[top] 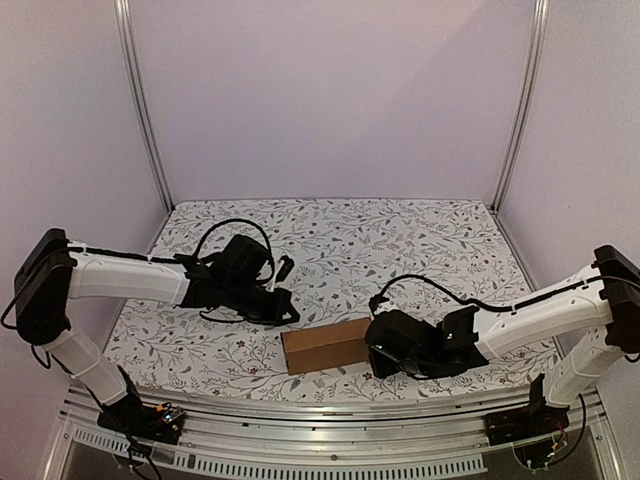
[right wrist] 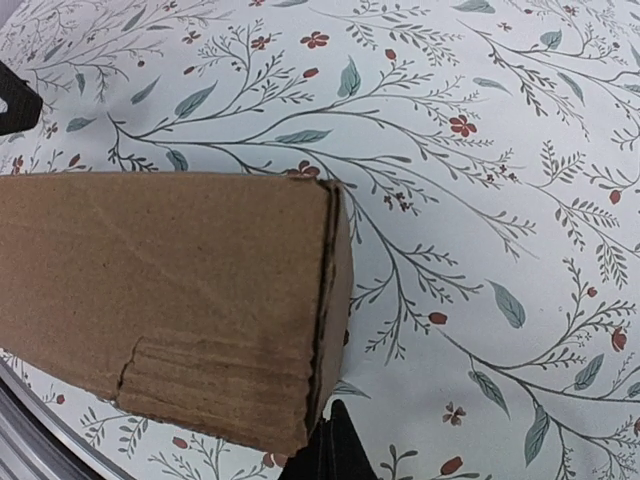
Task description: Fold the paper box
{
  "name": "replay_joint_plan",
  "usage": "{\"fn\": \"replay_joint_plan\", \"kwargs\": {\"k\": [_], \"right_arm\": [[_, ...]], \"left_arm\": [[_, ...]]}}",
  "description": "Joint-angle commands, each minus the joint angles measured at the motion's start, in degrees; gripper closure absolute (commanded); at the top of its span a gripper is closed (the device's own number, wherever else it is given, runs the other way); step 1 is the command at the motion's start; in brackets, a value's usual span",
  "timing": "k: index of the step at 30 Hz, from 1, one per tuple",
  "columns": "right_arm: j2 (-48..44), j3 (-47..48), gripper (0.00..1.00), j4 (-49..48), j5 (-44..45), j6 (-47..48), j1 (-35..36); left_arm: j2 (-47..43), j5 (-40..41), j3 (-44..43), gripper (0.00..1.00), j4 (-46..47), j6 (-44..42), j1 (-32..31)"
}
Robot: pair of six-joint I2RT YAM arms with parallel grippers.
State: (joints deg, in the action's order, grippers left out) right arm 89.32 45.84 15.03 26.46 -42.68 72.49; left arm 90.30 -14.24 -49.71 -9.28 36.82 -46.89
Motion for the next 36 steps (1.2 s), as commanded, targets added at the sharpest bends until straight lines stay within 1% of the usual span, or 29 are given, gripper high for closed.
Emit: {"fn": "replay_joint_plan", "kwargs": {"k": [1, 10, 26, 31, 34, 36], "right_arm": [[1.8, 2.4, 1.00, -4.0, 1.4, -0.1, -2.1], [6.9, 8.6, 1.00, -5.9, 1.7, 1.8, -5.5], [20.5, 24.6, 1.00, -8.4, -4.1, 7.1, -9.7], [21.8, 25.2, 1.00, -8.2, -6.2, 8.0, -10.6], [20.1, 23.2, 1.00, -8.0, -6.5, 8.8, -11.1], [18.8, 21.6, 1.00, -7.9, -8.4, 9.2, -11.7]], "left_arm": [[1.4, -1.3, -1.1, 1.00, 0.7, -0.7, 0.8], [1.6, -1.6, -0.3, 1.00, 0.8, 0.0, 0.8], [-2.8, 2.0, 3.8, 1.00, 1.0, 2.0, 1.6], [-3.7, 2.1, 4.1, 1.00, 1.6, 2.7, 1.6], [-3.8, 2.3, 3.7, 1.00, 0.9, 2.4, 1.6], [-3.9, 2.4, 3.7, 1.00, 0.8, 2.2, 1.7]]}}
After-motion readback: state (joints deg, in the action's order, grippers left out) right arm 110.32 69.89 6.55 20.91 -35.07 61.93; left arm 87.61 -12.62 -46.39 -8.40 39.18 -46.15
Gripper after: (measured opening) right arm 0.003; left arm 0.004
